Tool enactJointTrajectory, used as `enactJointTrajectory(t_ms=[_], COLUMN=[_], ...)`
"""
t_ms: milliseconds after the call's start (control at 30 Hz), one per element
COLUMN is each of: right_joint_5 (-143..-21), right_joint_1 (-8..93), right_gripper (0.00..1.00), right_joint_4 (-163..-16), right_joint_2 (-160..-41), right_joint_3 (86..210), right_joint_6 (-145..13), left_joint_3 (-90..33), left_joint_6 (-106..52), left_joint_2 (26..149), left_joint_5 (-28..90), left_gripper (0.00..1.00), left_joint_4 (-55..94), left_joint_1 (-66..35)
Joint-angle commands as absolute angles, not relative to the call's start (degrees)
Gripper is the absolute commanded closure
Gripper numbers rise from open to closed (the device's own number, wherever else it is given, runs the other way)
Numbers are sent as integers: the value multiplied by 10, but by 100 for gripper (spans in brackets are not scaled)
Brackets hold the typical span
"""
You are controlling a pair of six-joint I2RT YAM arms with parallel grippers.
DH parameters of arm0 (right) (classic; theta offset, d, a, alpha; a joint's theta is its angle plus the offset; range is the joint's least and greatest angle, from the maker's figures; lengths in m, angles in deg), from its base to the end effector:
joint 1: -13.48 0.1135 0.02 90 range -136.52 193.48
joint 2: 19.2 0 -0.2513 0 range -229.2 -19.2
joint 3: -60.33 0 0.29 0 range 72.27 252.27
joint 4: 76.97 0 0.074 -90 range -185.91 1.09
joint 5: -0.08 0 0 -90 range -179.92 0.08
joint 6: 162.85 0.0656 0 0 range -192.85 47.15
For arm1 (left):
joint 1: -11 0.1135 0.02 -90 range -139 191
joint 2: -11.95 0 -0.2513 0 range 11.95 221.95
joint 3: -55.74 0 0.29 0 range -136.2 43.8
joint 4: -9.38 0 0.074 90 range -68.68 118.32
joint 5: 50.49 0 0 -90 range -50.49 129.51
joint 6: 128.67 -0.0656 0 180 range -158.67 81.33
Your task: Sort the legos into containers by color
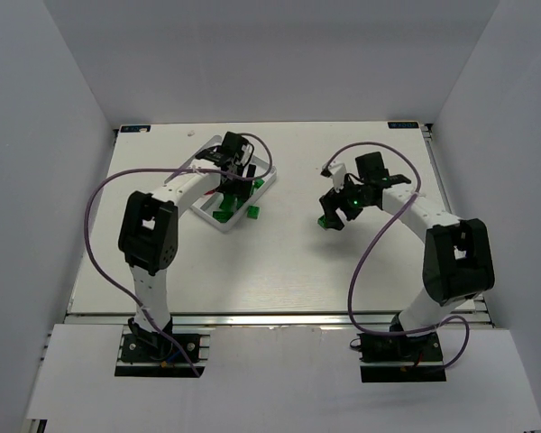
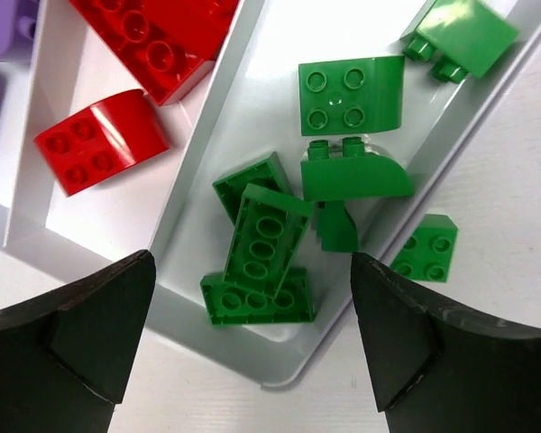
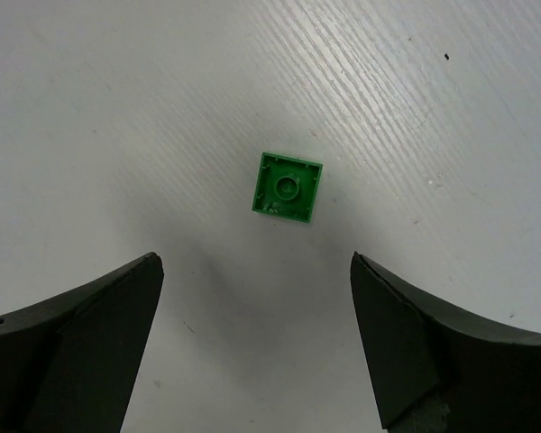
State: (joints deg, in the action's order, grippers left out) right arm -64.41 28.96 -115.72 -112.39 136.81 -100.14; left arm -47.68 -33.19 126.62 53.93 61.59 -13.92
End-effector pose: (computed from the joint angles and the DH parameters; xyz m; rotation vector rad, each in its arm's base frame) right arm 0.3657 0.1306 0.1713 -1.0584 2.2278 0.4753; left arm 0.4338 -0.1835 0.1622 0.3662 2.6021 0.1582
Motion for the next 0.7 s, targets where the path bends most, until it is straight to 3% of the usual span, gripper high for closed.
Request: enactJointTrajectory(t_ms=[0,333,600,667], right_joint_5=[-747,-875,-873,-866], right_joint_1=[322,378,379,379], right_gripper=[11,12,30,38], right_joint_4=[-1133,-1088,-1096,-1097], right_joint_2=[-1131,-1224,-1274,-1277], right_joint_3=[1380,1424,1456,1457], right_joint_6=[-1007,-933,-924,-925], left_joint_3=[-497,-384,-300,-284], left_joint_6=[-310,-213,-160,-154], left_joint_2=[1186,981,876,860], left_joint_5=[557,547,521,518], left_gripper=[2,2,2,2], left_joint_4=[623,581,573,567], left_joint_1=[-140,-123,-122,-122])
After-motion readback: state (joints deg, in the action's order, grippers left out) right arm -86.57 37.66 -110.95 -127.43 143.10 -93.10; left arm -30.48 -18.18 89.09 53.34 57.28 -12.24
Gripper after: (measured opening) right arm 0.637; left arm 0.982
